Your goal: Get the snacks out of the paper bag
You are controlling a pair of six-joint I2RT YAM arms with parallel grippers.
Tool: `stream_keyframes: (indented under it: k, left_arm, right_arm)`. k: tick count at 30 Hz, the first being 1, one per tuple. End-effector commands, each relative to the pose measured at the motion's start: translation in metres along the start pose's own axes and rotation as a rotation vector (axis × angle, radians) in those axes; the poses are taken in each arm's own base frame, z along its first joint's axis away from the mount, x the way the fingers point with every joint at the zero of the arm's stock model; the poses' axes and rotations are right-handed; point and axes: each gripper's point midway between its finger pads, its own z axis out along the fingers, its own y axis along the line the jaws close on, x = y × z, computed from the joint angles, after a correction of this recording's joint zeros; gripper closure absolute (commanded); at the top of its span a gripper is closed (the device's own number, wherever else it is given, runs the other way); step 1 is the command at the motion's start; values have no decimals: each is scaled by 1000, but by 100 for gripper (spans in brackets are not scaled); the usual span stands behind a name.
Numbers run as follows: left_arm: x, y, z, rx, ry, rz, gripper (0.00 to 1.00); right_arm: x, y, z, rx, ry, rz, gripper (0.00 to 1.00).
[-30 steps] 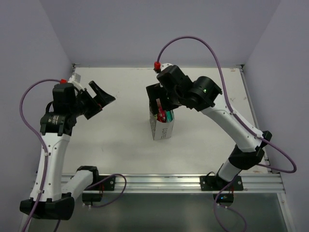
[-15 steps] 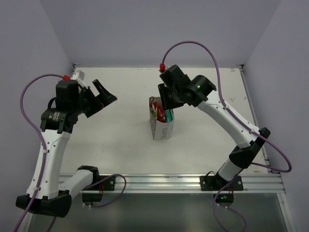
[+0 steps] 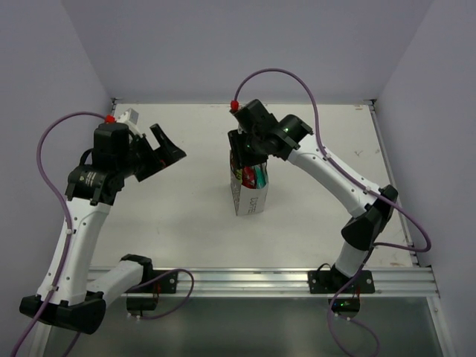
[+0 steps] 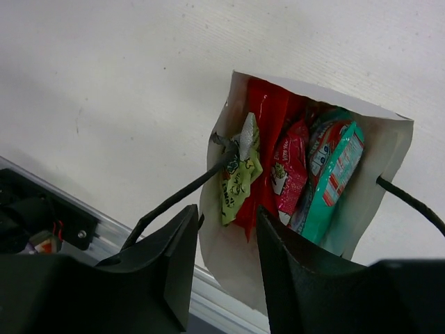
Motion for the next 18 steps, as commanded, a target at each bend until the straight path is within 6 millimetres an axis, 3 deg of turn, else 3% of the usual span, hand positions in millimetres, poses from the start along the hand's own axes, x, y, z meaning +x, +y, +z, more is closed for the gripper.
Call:
stream_keyframes:
  k: [1, 16, 17, 18]
  left_arm:
    - [-9, -6, -8, 5, -39, 11, 1]
    - [-2, -1, -10, -4, -34, -5, 1]
    - [-2, -1, -10, -4, -34, -8, 1]
    - [-2, -2, -10, -3, -33, -10, 1]
  right_arm:
    - [-6, 7, 1, -40, -28, -9, 58]
    - [1, -11, 29, -9, -13, -15, 64]
    - [0, -11, 30, -12, -18, -15, 70]
    - [-1, -11, 29, -13, -20, -13, 82]
